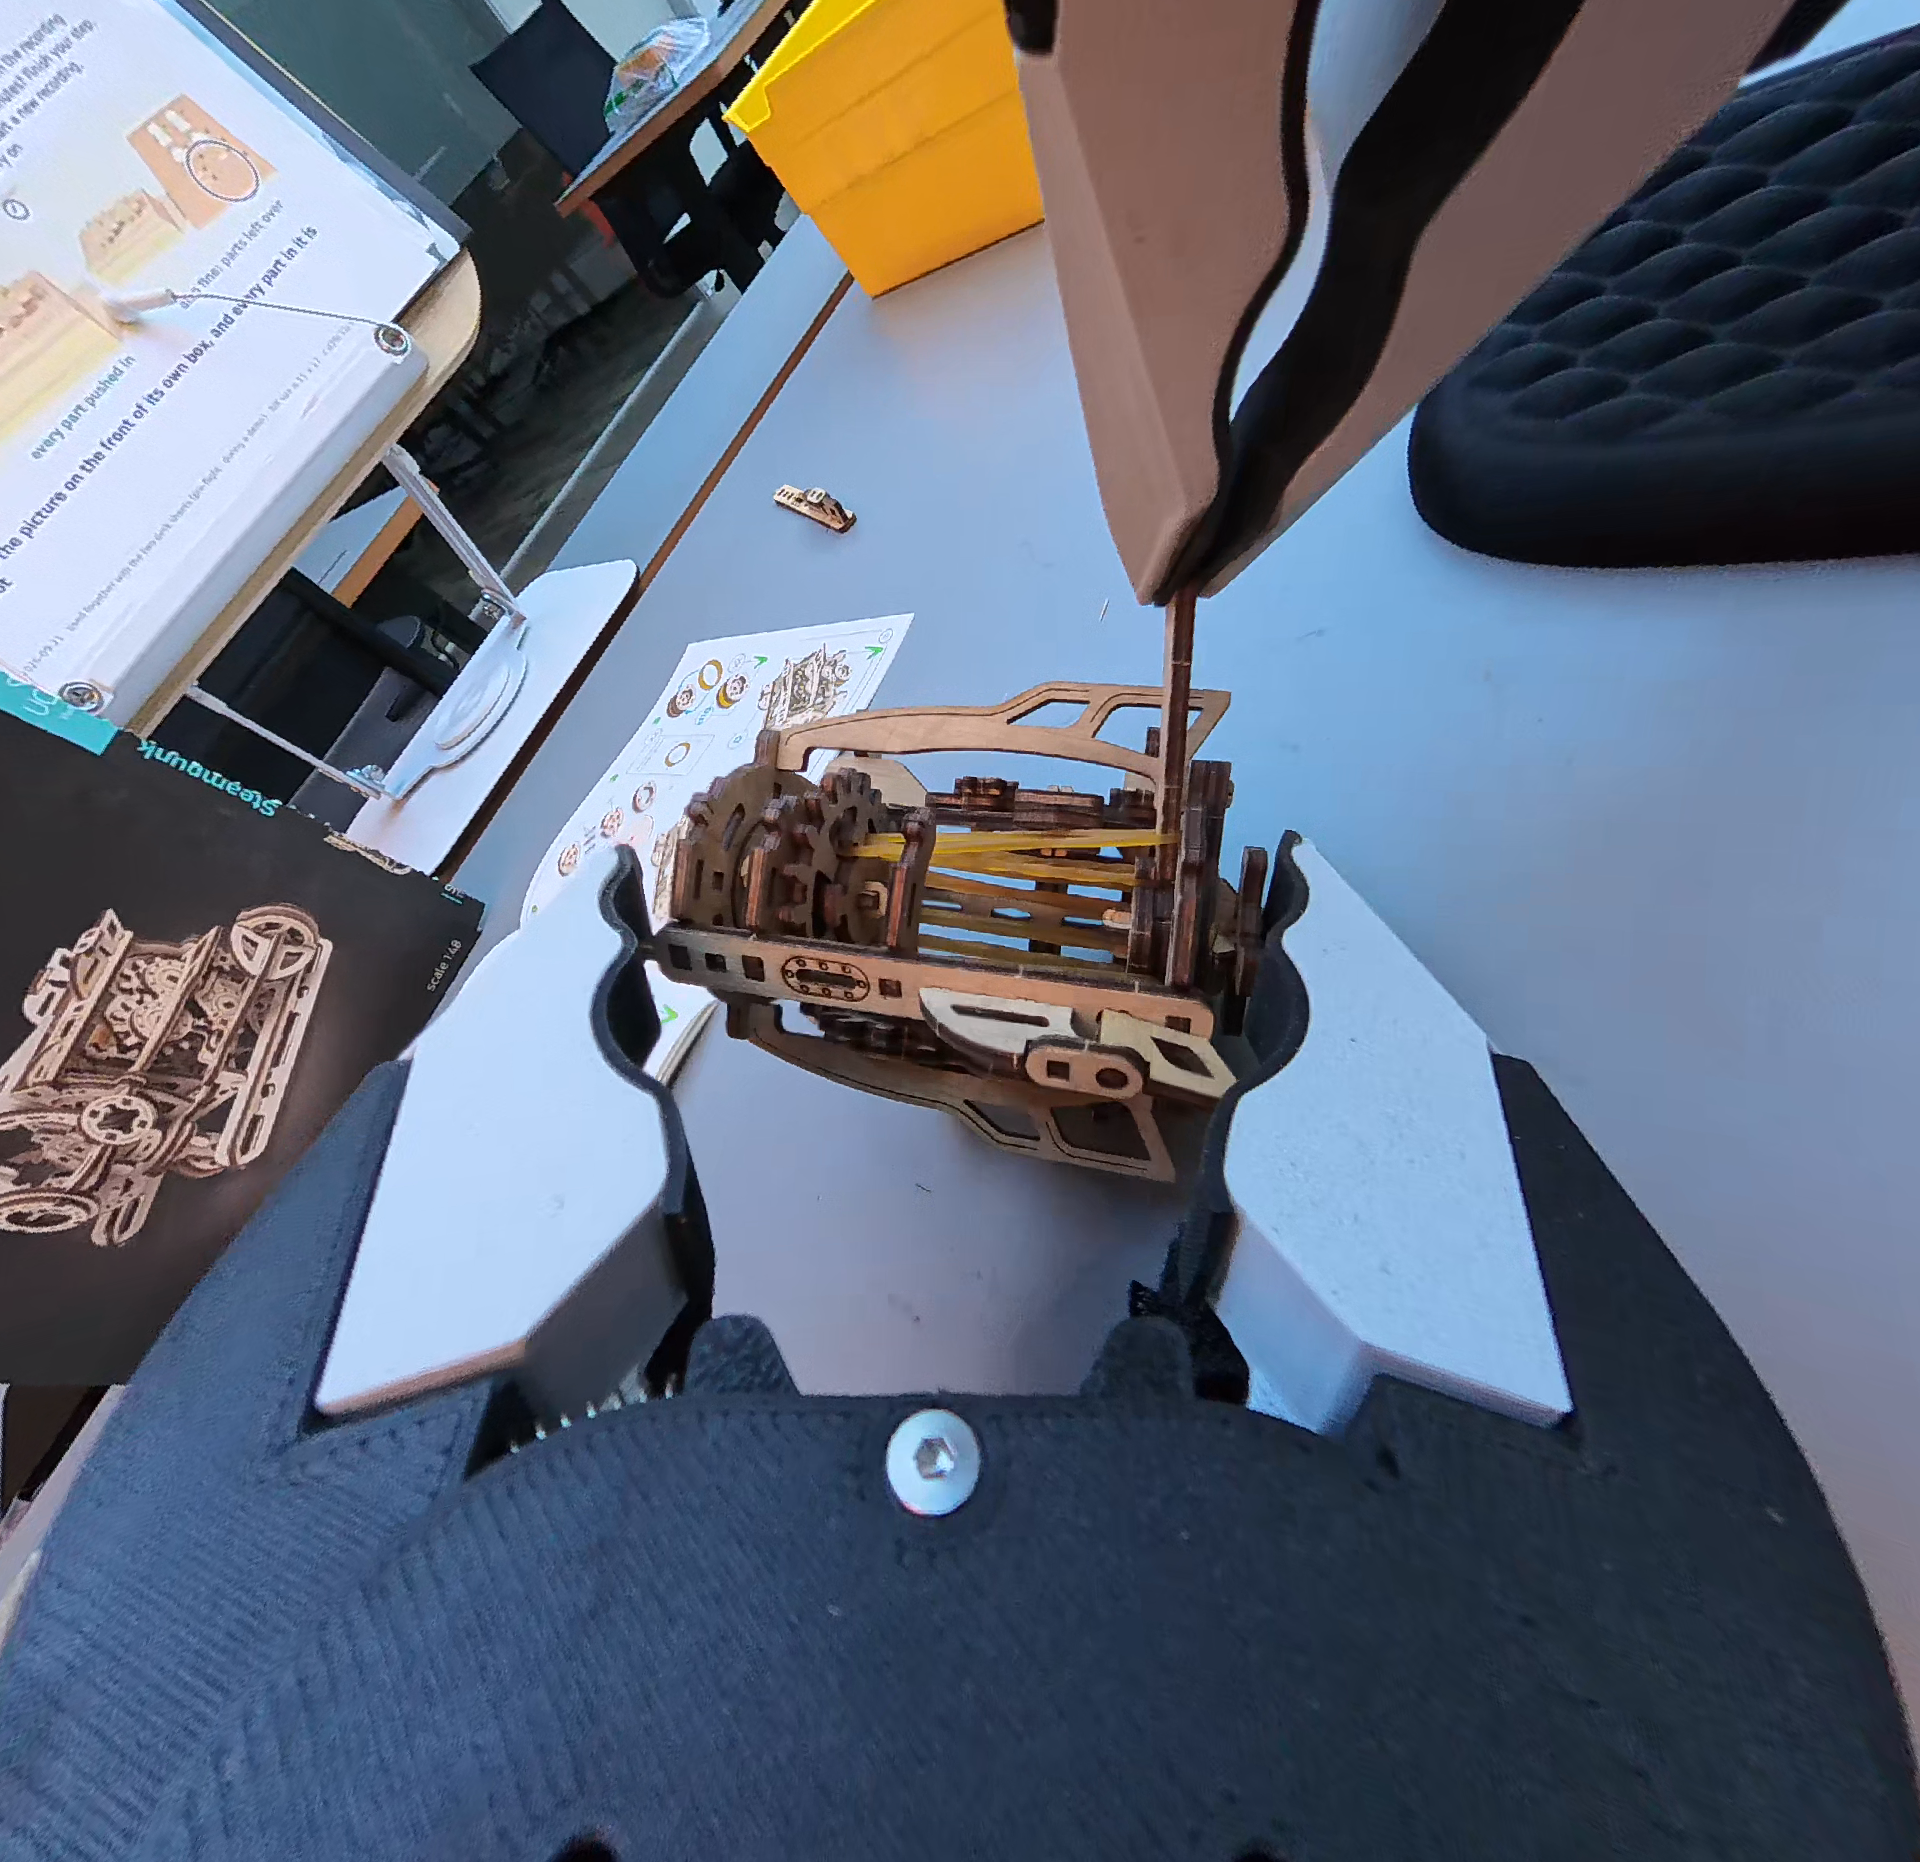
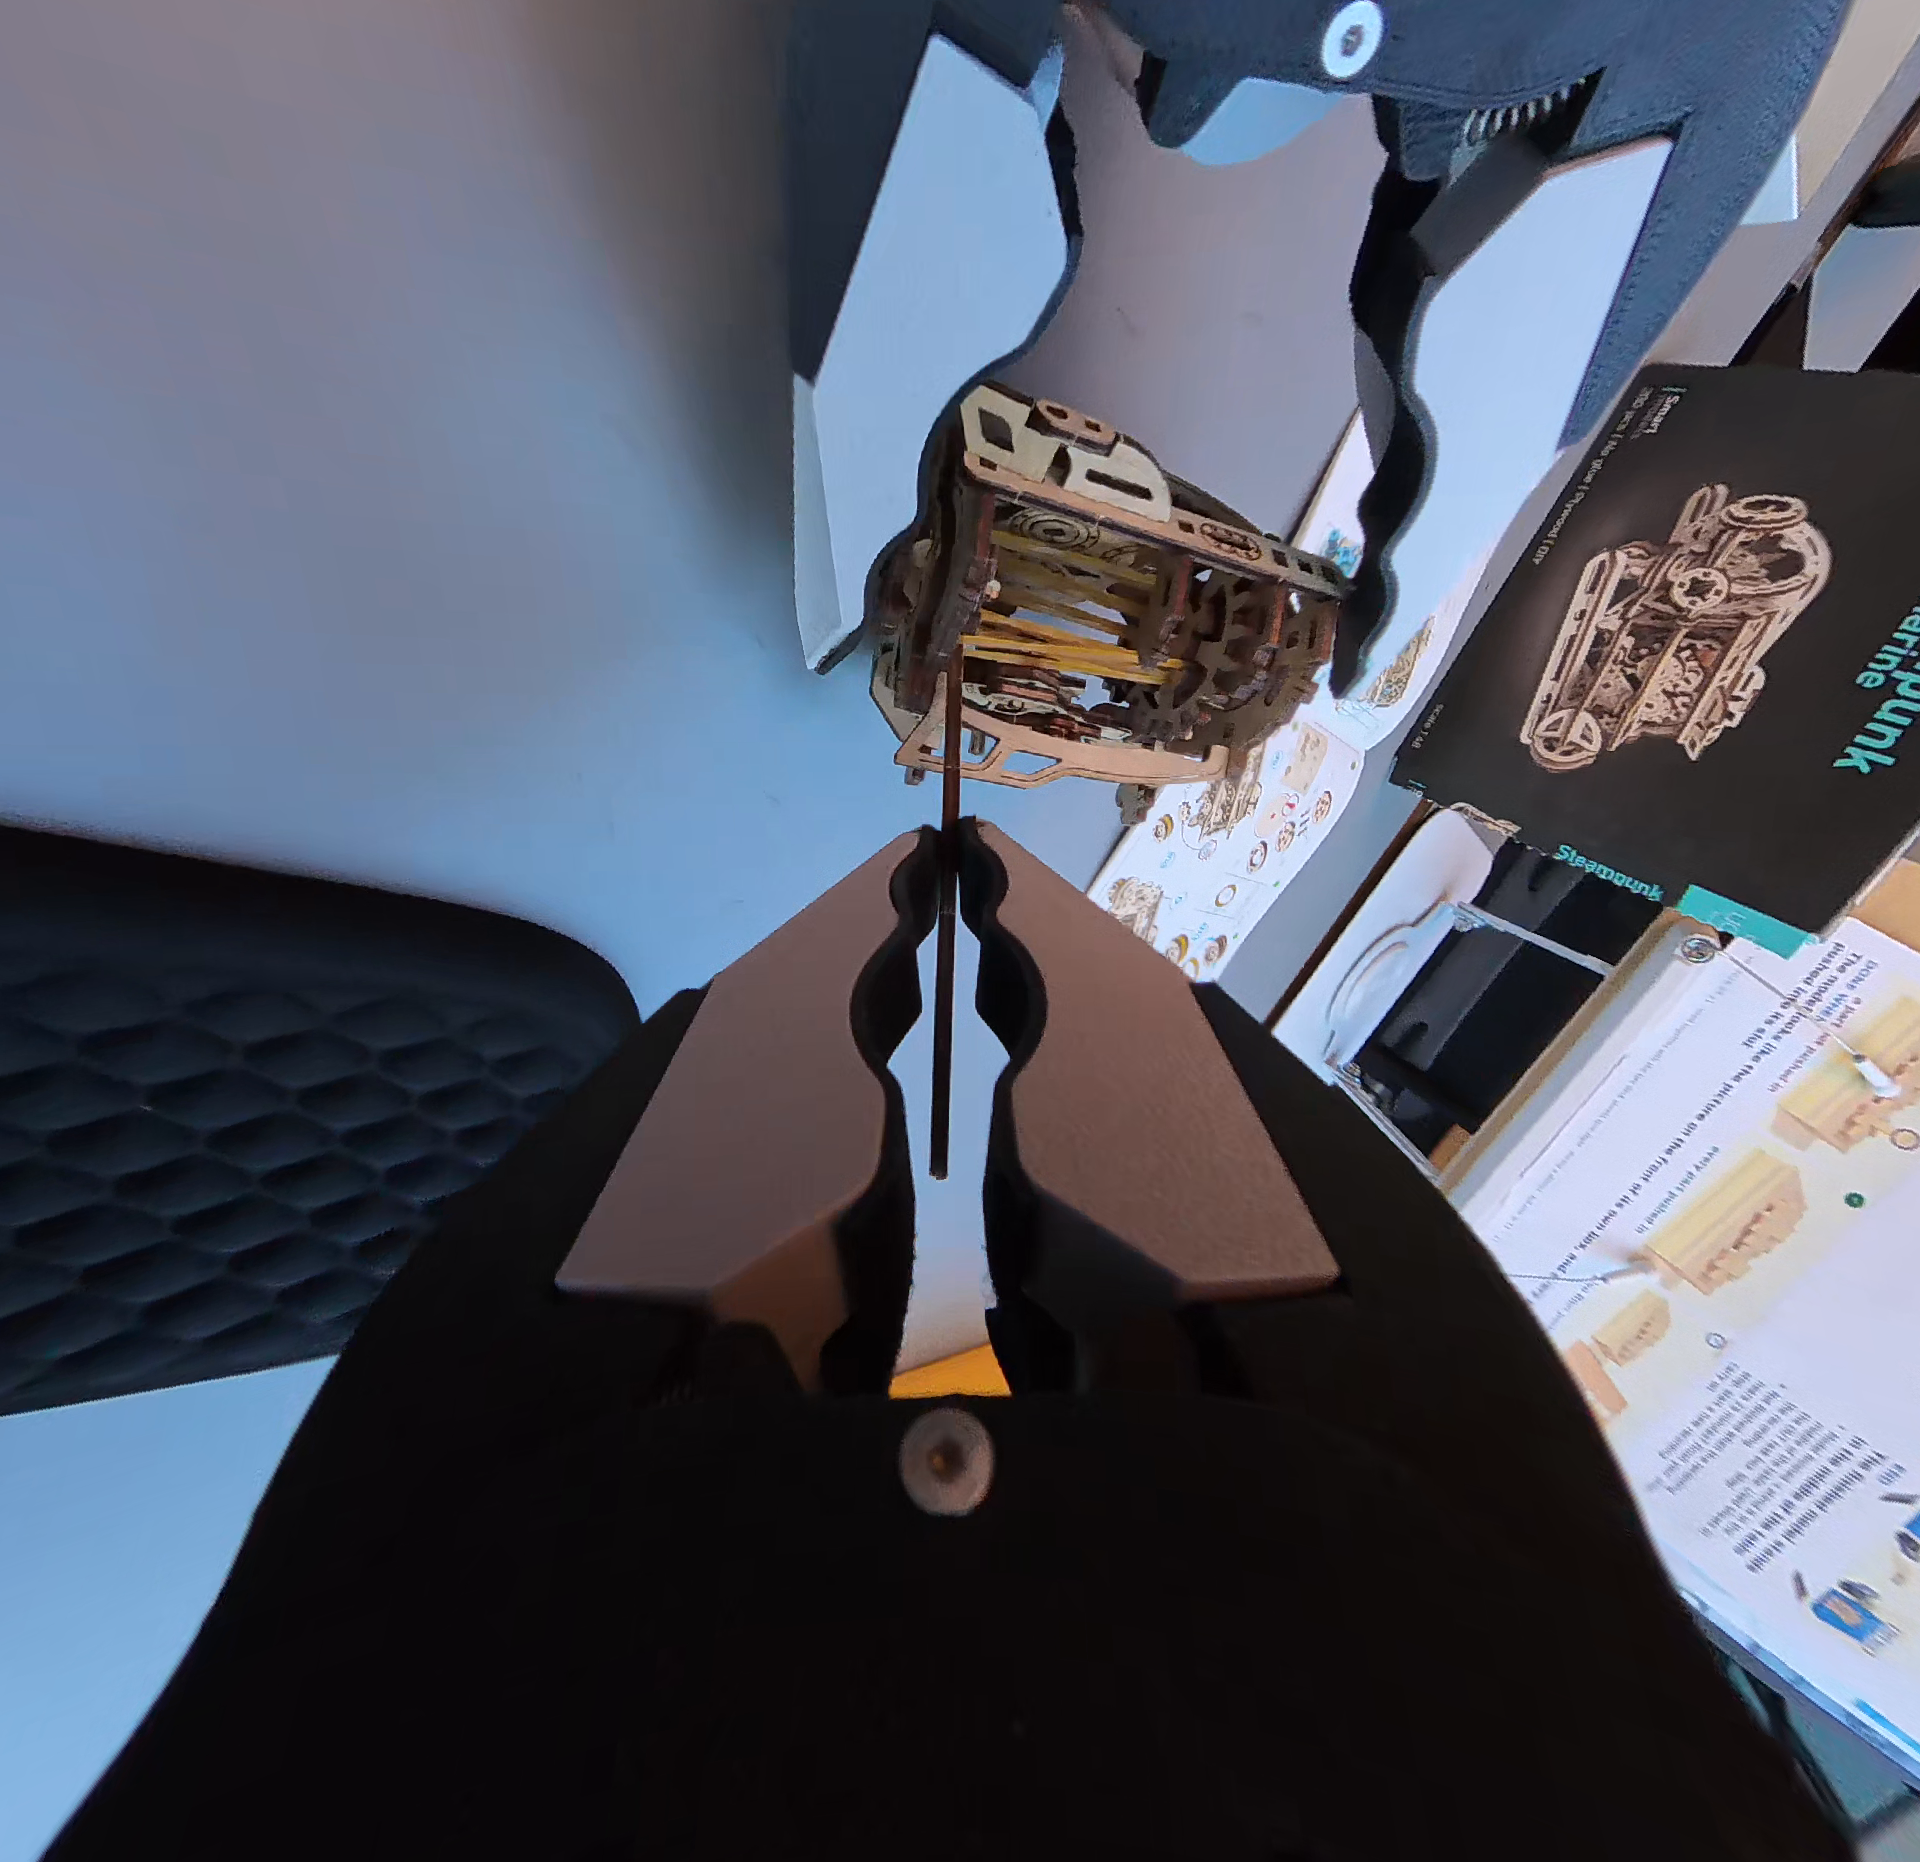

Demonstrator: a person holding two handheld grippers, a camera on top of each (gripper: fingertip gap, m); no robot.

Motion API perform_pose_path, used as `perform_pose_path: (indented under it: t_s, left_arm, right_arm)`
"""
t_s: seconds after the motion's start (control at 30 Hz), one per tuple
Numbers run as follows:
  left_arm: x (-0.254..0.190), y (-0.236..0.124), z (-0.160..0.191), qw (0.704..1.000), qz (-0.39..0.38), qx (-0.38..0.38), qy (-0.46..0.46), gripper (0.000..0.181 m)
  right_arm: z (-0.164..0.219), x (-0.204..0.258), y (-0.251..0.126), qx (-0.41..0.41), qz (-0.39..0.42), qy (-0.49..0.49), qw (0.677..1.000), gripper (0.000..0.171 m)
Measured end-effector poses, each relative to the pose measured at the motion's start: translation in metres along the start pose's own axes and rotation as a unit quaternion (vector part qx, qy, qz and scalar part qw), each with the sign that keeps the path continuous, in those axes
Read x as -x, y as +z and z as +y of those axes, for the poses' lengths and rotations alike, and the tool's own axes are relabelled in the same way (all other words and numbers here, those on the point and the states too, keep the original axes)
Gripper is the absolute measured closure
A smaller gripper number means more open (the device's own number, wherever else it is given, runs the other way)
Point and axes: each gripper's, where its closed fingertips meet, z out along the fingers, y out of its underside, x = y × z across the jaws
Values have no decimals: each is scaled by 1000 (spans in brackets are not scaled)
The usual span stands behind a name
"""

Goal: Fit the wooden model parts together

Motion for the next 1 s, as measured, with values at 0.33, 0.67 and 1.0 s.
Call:
perform_pose_path:
  t_s: [0.33,0.67,1.0]
  left_arm:
    - [4,-10,1,1000,-17,-1,-12,64]
    - [-2,-27,-14,999,-9,-44,3,62]
    - [-34,-77,-12,964,88,-57,246,113]
  right_arm:
    - [-13,-4,0,24,2,-20,999,169]
    - [-17,-5,0,30,5,-22,999,169]
    - [-24,-3,-2,28,5,-26,999,169]
